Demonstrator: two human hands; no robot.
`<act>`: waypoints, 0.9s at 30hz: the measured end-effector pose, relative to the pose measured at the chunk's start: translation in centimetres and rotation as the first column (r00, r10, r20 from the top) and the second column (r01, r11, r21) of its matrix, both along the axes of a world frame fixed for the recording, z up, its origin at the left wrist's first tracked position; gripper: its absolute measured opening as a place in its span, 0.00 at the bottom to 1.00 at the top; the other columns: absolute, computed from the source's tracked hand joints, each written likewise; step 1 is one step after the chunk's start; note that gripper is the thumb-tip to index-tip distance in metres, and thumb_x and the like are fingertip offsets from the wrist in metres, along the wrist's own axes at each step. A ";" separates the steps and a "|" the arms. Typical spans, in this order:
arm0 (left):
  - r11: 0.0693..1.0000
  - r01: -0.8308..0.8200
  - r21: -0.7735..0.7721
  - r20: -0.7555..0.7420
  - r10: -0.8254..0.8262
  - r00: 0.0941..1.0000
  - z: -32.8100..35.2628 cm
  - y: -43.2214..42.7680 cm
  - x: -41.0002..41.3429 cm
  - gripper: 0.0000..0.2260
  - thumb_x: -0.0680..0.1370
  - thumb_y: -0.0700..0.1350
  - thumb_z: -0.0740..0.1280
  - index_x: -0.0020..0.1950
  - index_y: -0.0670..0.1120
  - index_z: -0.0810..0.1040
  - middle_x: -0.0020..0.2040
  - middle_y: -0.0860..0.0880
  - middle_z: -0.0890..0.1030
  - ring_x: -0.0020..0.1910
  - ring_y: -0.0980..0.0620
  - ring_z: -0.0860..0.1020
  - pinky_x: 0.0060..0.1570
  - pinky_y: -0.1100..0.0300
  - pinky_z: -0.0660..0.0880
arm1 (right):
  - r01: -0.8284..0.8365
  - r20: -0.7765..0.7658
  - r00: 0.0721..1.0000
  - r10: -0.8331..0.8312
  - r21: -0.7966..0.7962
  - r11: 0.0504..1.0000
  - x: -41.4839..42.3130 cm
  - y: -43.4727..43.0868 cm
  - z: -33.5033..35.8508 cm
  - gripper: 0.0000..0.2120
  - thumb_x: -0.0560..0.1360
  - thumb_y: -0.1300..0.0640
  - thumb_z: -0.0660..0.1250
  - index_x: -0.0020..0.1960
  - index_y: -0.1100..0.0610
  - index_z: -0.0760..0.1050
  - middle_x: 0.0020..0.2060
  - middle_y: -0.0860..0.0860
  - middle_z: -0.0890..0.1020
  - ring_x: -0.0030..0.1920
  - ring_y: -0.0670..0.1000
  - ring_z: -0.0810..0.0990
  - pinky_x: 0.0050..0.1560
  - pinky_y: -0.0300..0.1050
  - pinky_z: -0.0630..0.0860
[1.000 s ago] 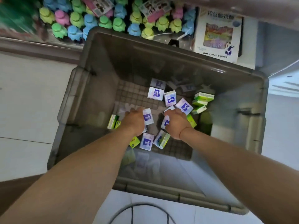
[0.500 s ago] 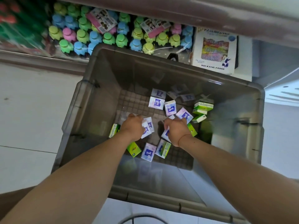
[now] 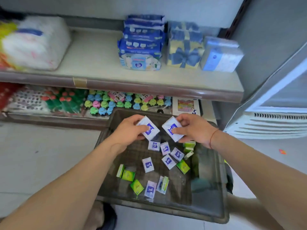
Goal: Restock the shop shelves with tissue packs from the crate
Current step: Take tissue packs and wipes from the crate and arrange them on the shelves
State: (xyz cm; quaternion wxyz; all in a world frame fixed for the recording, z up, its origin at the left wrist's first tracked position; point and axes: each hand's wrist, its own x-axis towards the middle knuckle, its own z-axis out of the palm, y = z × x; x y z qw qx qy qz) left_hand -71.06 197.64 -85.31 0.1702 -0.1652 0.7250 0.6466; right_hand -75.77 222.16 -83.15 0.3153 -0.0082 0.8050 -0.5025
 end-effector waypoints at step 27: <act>0.984 0.120 -0.132 -0.605 -0.176 0.777 42.0 16.4 -7.8 0.12 0.78 0.36 0.71 0.61 0.40 0.77 0.53 0.44 0.87 0.53 0.43 0.86 0.58 0.46 0.81 | 0.027 -0.520 0.554 -0.650 -0.769 0.638 -1.7 16.4 36.4 0.15 0.77 0.67 0.70 0.61 0.57 0.82 0.51 0.59 0.86 0.49 0.56 0.85 0.50 0.47 0.82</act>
